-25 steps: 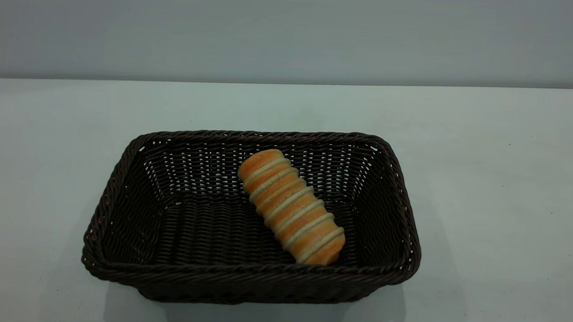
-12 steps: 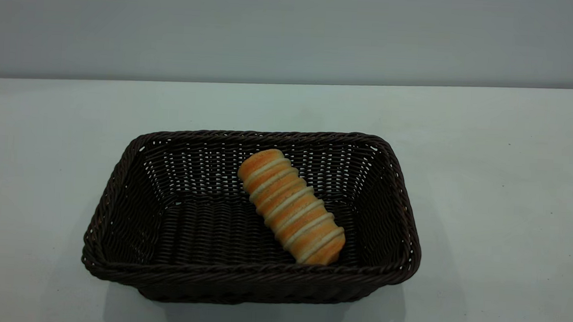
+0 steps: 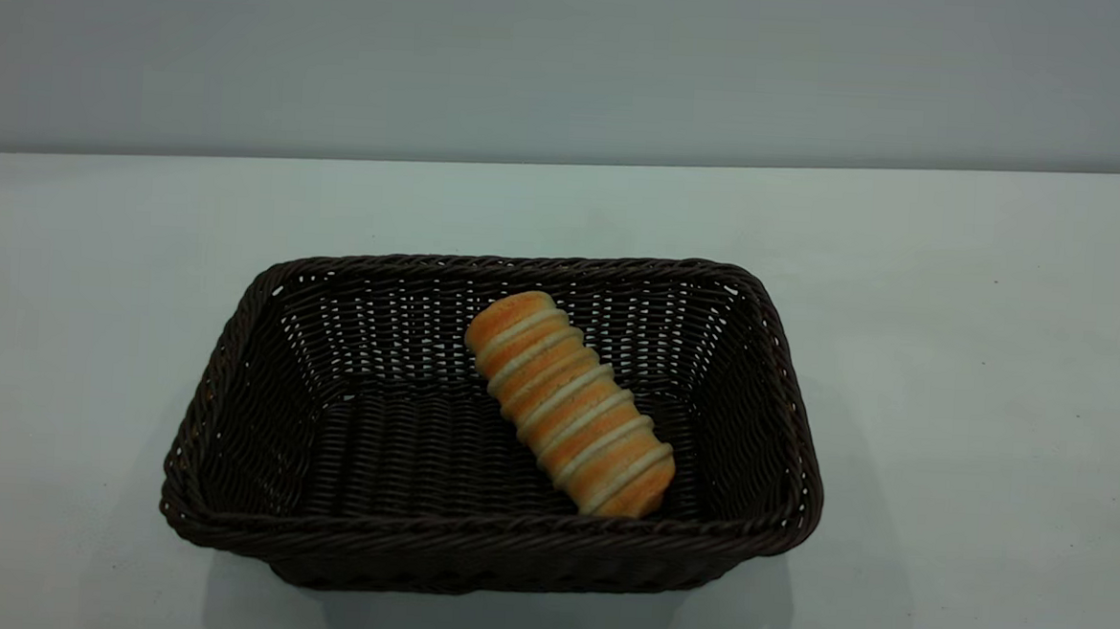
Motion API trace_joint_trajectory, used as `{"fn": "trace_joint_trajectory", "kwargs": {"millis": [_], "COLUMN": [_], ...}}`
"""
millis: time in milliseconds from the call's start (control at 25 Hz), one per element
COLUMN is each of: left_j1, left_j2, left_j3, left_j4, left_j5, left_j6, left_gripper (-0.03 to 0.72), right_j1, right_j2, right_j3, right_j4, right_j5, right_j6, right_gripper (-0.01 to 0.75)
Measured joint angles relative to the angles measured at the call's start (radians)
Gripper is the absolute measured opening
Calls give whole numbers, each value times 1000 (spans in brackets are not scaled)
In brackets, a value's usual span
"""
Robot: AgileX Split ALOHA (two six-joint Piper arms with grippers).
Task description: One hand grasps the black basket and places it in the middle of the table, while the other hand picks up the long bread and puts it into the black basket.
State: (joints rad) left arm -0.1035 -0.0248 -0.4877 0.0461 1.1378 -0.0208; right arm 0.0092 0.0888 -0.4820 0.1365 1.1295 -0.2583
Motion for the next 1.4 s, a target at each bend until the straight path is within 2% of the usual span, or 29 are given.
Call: {"fn": "trace_joint_trajectory", "kwargs": {"millis": [280,440,1400], "left_j1": [16,55,62], "left_j2": [0,0,0], "left_j3": [0,0,0], "left_j4": [0,0,0], "left_j5": [0,0,-1], "left_j6": [1,2,2], "left_gripper": [585,585,585], "right_j1": [-43,-69,-70], "right_j2": [0,0,0], "right_j3": [0,0,0], "right_j4": [8,15,23], "right_j5": [0,0,1], "right_j6": [0,0,0], "right_gripper": [238,238,238]}}
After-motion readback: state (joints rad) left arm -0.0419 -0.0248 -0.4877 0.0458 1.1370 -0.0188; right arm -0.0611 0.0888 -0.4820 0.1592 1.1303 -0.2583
